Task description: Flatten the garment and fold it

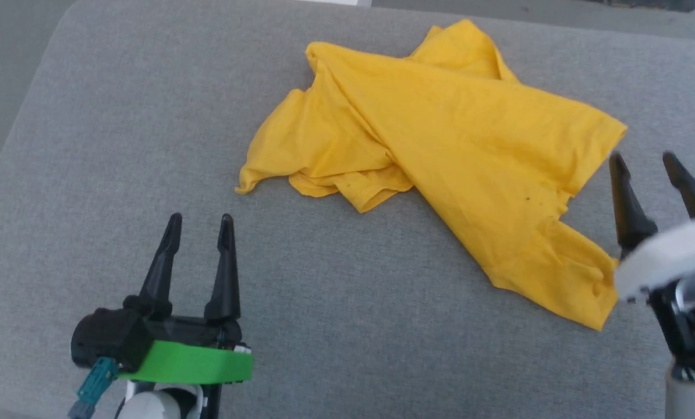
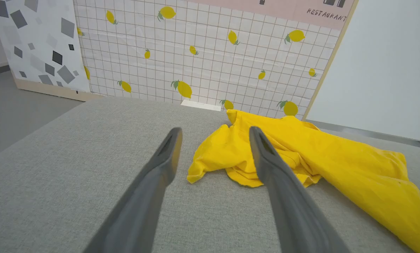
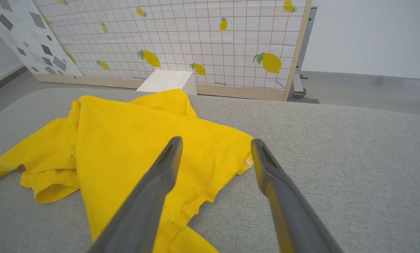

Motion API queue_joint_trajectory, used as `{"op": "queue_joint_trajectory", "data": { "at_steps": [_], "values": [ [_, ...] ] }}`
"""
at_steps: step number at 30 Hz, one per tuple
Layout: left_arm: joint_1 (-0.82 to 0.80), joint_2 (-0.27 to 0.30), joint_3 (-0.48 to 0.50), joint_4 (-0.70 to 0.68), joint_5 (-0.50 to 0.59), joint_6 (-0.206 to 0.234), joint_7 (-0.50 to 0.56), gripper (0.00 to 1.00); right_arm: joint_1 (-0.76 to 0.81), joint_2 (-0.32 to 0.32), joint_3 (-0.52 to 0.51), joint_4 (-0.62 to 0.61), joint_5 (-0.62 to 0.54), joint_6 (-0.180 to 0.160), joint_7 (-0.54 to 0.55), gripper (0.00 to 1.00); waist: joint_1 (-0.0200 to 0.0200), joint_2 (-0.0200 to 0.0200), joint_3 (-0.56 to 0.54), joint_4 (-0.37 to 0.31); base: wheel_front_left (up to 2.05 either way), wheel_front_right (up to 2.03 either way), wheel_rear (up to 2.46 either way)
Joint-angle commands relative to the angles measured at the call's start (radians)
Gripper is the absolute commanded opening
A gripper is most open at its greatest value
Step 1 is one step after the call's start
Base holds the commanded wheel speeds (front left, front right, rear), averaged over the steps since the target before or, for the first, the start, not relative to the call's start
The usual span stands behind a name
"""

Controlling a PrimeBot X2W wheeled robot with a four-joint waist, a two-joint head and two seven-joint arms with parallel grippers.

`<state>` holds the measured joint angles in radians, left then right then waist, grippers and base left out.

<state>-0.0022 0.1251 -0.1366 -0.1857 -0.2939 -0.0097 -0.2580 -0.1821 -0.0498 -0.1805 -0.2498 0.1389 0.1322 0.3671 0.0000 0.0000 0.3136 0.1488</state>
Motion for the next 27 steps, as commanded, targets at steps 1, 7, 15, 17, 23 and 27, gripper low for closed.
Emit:
{"op": "queue_joint_trajectory", "data": {
  "at_steps": [1, 7, 15, 17, 23, 27],
  "values": [
    [-0.029, -0.016, 0.008, 0.009, 0.008, -0.017, -0.004, 1.0, -0.051, 0.0, 0.002, 0.025, -0.015, -0.002, 0.052, 1.0, 0.0, 0.0, 0.043, 0.029, 0.0, 0.0, 0.0],
    [-0.069, -0.057, 0.021, 0.038, 0.019, -0.061, -0.004, 1.0, -0.18, 0.0, -0.029, 0.113, -0.1, -0.002, 0.225, 1.0, 0.0, 0.0, 0.103, 0.082, 0.0, 0.0, 0.0],
    [-0.094, -0.073, 0.027, 0.061, 0.018, -0.084, -0.004, 1.0, -0.216, 0.0, -0.069, 0.21, -0.174, -0.002, 0.358, 1.0, 0.0, 0.0, 0.143, 0.122, 0.0, 0.0, 0.0],
    [-0.097, -0.074, 0.03, 0.063, 0.018, -0.087, -0.004, 1.0, -0.224, 0.0, -0.075, 0.228, -0.171, -0.002, 0.365, 0.27, 0.0, 0.0, 0.147, 0.124, 0.0, 0.0, 0.0],
    [-0.109, -0.075, 0.028, 0.064, 0.005, -0.082, -0.004, 1.0, -0.262, 0.0, -0.082, 0.206, -0.179, -0.002, 0.323, 0.0, 0.0, 0.0, 0.144, 0.119, 0.0, 0.0, 0.0],
    [-0.108, -0.075, 0.025, 0.05, 0.002, -0.078, -0.004, 1.0, -0.323, -0.008, -0.101, 0.132, -0.152, -0.002, 0.366, 0.0, 0.0, 0.0, 0.153, 0.111, 0.0, 0.0, 0.0]
  ]
}}
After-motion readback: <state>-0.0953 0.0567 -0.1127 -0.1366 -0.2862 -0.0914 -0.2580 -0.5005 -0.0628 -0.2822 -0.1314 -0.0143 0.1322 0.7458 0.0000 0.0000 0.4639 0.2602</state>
